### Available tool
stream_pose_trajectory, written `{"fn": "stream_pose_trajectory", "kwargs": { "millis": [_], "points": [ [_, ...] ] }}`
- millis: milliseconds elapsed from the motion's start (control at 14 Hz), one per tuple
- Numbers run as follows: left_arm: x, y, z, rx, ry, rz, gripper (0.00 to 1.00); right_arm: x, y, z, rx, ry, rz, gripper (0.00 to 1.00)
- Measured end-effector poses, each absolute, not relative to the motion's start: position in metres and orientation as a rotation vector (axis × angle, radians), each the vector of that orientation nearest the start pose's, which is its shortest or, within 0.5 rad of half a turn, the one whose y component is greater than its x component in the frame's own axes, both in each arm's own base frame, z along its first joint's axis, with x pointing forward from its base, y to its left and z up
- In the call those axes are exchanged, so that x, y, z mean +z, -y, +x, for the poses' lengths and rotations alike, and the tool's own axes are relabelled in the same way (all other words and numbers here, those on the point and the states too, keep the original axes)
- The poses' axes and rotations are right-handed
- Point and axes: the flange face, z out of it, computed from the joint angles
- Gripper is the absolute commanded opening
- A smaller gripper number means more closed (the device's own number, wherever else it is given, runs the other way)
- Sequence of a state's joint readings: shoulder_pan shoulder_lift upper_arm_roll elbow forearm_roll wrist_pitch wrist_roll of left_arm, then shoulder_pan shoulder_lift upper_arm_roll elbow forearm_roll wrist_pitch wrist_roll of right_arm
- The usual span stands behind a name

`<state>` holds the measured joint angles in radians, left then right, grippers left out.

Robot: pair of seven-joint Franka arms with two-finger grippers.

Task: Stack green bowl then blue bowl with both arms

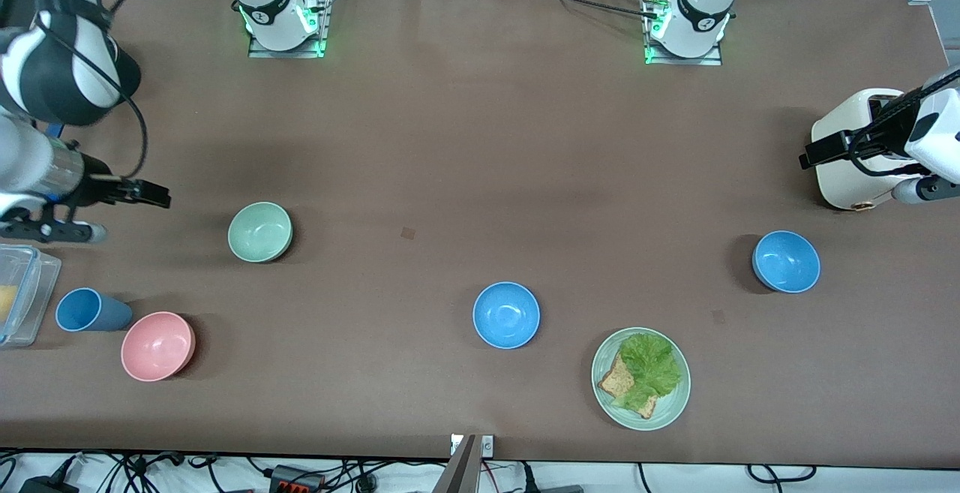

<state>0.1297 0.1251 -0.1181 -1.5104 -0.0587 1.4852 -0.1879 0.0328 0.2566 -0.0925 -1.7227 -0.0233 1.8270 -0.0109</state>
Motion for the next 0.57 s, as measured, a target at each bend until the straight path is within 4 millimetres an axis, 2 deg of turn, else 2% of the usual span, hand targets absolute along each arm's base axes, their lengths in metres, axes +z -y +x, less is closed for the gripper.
{"fn": "stream_pose_trajectory", "kwargs": {
  "millis": [143,286,429,571],
  "points": [
    [0.571,-0.004,0.582,0.269,0.317,-3.174,1.0,0.4,0.025,0.621,0.294,-0.037,-3.172,1.0],
    [0.561,-0.005,0.585,0.298,0.317,-3.172,1.0,0.373,0.005,0.63,0.351,0.014,-3.173,1.0],
    [0.549,-0.005,0.59,0.33,0.318,-3.169,1.0,0.334,-0.013,0.641,0.423,0.046,-3.161,1.0],
    [0.539,-0.007,0.593,0.357,0.324,-3.166,1.0,0.294,-0.02,0.646,0.504,0.049,-3.138,1.0]
  ]
}}
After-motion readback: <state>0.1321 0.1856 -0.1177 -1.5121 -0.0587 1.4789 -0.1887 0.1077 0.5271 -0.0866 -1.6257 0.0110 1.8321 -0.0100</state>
